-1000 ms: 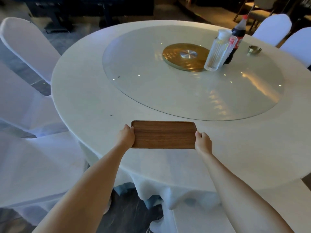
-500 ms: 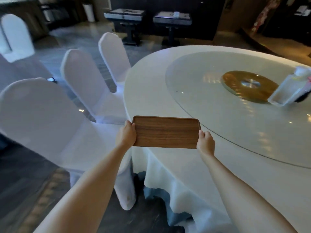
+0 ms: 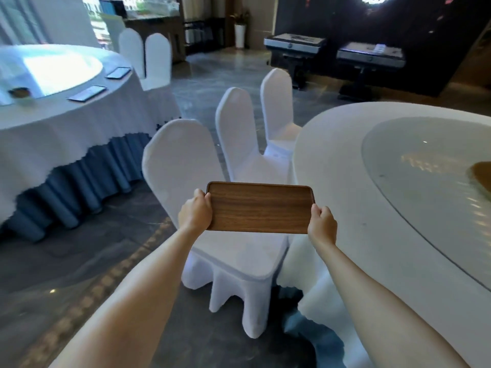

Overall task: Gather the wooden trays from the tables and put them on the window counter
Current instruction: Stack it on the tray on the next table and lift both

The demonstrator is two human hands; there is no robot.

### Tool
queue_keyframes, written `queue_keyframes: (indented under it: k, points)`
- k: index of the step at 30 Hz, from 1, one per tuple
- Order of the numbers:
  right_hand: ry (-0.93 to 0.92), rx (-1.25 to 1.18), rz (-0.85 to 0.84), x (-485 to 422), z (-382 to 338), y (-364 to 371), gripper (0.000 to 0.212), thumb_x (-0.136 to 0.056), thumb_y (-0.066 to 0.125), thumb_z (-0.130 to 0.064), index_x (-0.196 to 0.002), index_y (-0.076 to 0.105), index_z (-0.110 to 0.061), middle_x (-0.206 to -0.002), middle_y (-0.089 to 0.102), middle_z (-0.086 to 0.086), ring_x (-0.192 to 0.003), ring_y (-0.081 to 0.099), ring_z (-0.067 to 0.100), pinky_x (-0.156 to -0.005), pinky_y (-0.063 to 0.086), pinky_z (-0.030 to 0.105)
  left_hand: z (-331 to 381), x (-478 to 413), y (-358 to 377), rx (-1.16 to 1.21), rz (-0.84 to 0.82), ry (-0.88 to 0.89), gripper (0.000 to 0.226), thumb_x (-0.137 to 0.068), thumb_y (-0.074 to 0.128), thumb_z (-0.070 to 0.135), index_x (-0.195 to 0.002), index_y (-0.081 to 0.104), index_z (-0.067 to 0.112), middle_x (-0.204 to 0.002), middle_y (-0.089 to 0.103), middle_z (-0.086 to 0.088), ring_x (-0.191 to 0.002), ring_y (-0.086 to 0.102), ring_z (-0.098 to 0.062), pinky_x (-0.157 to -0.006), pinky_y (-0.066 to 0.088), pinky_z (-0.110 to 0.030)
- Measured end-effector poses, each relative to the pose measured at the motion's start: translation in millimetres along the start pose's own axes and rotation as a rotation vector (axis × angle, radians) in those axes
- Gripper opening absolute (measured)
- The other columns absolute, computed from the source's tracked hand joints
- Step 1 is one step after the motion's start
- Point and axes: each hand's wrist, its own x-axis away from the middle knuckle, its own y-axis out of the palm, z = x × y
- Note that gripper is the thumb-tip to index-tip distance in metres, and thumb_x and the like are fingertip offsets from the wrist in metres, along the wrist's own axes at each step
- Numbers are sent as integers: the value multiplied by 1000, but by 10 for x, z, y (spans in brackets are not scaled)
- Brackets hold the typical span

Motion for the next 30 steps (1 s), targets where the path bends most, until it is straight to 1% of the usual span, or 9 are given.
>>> queue_keyframes:
  k: [2, 5, 7, 10, 13, 16, 22, 26, 30]
  points:
    - [-30, -6, -28, 106, -233, 313, 31, -99, 32, -29, -89, 50, -5, -85, 52, 8, -84, 47, 26, -74, 34, 32, -257, -116, -259, -6, 32, -29, 39, -101, 25, 29, -111, 46, -3, -113, 62, -27, -104, 58, -41, -83, 44, -44]
    - [-60, -21, -77, 269, -601, 780, 35, -98, 32, -29, -99, 55, -3, -93, 52, 8, -95, 53, 33, -80, 38, 37, -652, -306, -639, -8, 69, -71, 40, -101, 25, 30, -112, 46, -2, -116, 60, -28, -108, 56, -42, -89, 44, -46]
    - [-90, -23, -115, 352, -861, 1089, 37, -99, 32, -29, -101, 55, 0, -97, 57, 14, -104, 55, 36, -79, 37, 36, -916, -451, -871, -9, 99, -104, 40, -100, 25, 30, -113, 46, -2, -116, 60, -27, -109, 56, -41, -90, 45, -46]
    - [-155, -12, -154, 424, -1284, 1541, 40, -100, 33, -28, -105, 56, 4, -110, 62, 23, -105, 55, 37, -76, 34, 32, -1287, -688, -1200, 2, 147, -164, 39, -100, 26, 29, -114, 47, -1, -116, 61, -27, -109, 57, -41, -89, 45, -45]
    - [-243, -1, -211, 391, -1724, 2049, 37, -100, 32, -27, -97, 55, 1, -98, 60, 20, -88, 51, 30, -73, 31, 29, -1625, -1001, -1477, 20, 198, -221, 38, -101, 26, 29, -114, 47, 0, -114, 63, -25, -106, 57, -41, -86, 45, -44]
    - [-301, -24, -273, 271, -2111, 2619, 31, -100, 33, -27, -85, 48, -3, -87, 53, 11, -83, 45, 24, -73, 30, 30, -1948, -1401, -1692, 25, 253, -246, 37, -101, 26, 29, -112, 46, 0, -107, 64, -24, -99, 59, -40, -81, 47, -45]
    - [-394, -94, -381, -188, -2987, 3853, 30, -100, 36, -25, -79, 46, -6, -84, 53, 11, -82, 48, 26, -72, 33, 31, -2459, -2516, -2105, -1, 365, -300, 35, -101, 27, 25, -112, 46, -2, -104, 65, -27, -88, 59, -40, -70, 40, -39]
    - [-421, -132, -444, -460, -3662, 4550, 34, -99, 38, -24, -68, 41, -11, -83, 53, 13, -85, 52, 32, -72, 31, 31, -2694, -3234, -2424, 23, 427, -349, 35, -101, 27, 25, -113, 46, -1, -107, 64, -28, -98, 60, -42, -72, 39, -39]
    - [-419, -123, -447, -656, -4144, 5178, 37, -99, 40, -22, -62, 39, -13, -91, 61, 25, -97, 58, 39, -70, 29, 30, -2953, -3881, -2662, 26, 429, -378, 34, -101, 26, 25, -110, 46, -1, -104, 64, -27, -88, 58, -39, -69, 38, -38]
